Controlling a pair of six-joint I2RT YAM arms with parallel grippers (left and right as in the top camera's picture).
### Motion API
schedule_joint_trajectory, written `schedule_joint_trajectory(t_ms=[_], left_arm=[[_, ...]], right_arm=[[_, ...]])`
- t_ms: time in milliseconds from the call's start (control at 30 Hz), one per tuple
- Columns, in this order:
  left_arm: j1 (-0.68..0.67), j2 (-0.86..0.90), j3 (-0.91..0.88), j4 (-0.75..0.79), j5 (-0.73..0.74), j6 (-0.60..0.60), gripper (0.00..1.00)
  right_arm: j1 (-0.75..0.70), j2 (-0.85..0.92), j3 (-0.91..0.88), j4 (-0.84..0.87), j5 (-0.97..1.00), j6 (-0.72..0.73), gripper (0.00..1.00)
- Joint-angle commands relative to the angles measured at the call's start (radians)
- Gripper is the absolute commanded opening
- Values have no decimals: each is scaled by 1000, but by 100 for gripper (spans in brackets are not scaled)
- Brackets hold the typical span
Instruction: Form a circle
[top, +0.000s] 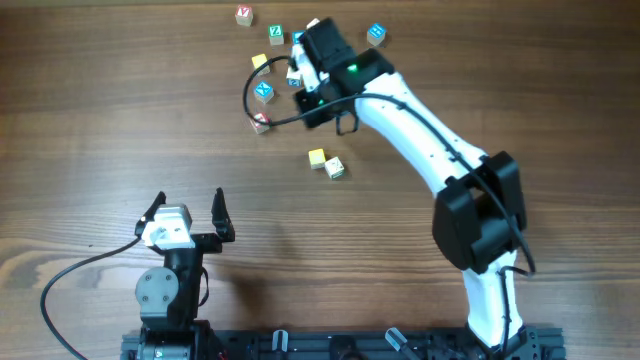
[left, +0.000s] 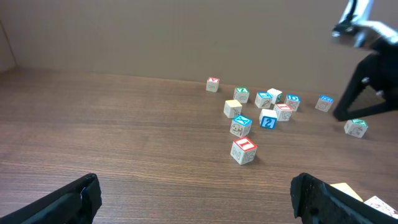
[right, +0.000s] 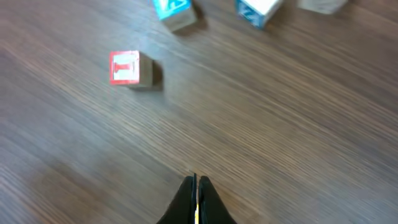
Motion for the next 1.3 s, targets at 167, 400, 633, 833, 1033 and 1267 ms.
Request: schedule_joint_trajectory(t_ms=[167, 400, 633, 833, 1033, 1267], left_arm=[[5, 0, -4, -1, -2, 16, 100], [5, 0, -3, -1, -2, 16, 100], [5, 0, -3, -1, -2, 16, 100], [5, 0, -4, -1, -2, 16, 100], [5, 0, -3, -1, -2, 16, 100], [5, 0, -4, -1, -2, 16, 100]], right_arm=[[2, 80, 5, 111, -5, -18, 4], [32, 84, 84, 209, -35, -2, 5], [127, 154, 83, 319, 27, -9, 67], [182, 242, 83, 386, 141, -61, 80], [180, 290, 82, 430, 217, -61, 84], [180, 296, 81, 446, 216, -58, 56]])
